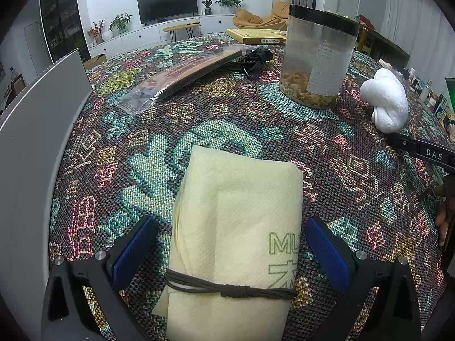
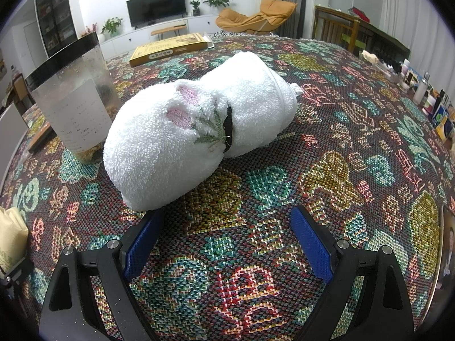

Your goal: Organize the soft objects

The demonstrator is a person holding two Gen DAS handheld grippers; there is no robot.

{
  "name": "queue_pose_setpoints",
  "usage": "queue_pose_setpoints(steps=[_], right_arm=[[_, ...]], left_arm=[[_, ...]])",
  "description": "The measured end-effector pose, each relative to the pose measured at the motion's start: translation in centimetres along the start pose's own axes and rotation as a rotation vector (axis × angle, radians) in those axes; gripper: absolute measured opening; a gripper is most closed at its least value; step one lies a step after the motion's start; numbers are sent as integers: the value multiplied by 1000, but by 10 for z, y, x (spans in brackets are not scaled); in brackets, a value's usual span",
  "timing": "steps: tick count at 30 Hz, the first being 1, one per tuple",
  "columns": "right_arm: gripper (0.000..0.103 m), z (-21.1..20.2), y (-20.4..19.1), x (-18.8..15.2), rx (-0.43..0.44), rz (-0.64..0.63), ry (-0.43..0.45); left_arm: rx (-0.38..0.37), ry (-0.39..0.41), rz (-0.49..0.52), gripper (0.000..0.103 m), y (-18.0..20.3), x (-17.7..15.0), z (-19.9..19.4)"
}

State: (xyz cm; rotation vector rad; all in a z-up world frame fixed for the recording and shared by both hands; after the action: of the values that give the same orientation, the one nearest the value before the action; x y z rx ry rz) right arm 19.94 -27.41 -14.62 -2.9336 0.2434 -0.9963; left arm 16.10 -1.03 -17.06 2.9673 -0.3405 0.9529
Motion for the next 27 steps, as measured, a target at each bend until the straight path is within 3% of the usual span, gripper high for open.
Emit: queue_pose_setpoints(steps=[15,18,20,23,27], right_arm=[[92,0,-1,0,-2,-2,-1],[92,-12,-2,-2,125,21,9],[91,-28,4,-1,229,93,37],[91,-39,23,21,274,244,82],[92,7,33,42,374,497,-58]], left_arm=[[-2,-2,1,103,0,-1,0],[-18,-45,33,103,2,-3,-4],[-39,-78,43,103,1,-4,-6],[-58,-71,41,103,2,-7,-11],[-21,-74,71,97,8,-11,-13]])
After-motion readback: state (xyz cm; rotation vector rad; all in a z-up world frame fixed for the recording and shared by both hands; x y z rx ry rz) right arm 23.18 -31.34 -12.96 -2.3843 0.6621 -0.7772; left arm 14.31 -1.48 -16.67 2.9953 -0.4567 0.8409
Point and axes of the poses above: each gripper's, at about its wrist camera, not at the fingertips, and z roughly the way its jaws point, y to its right, x to its top, the point moved 8 cm from there along z, roughly the way its jaws point, and after that the axes turned 5 degrees about x, right-handed, at the moved point
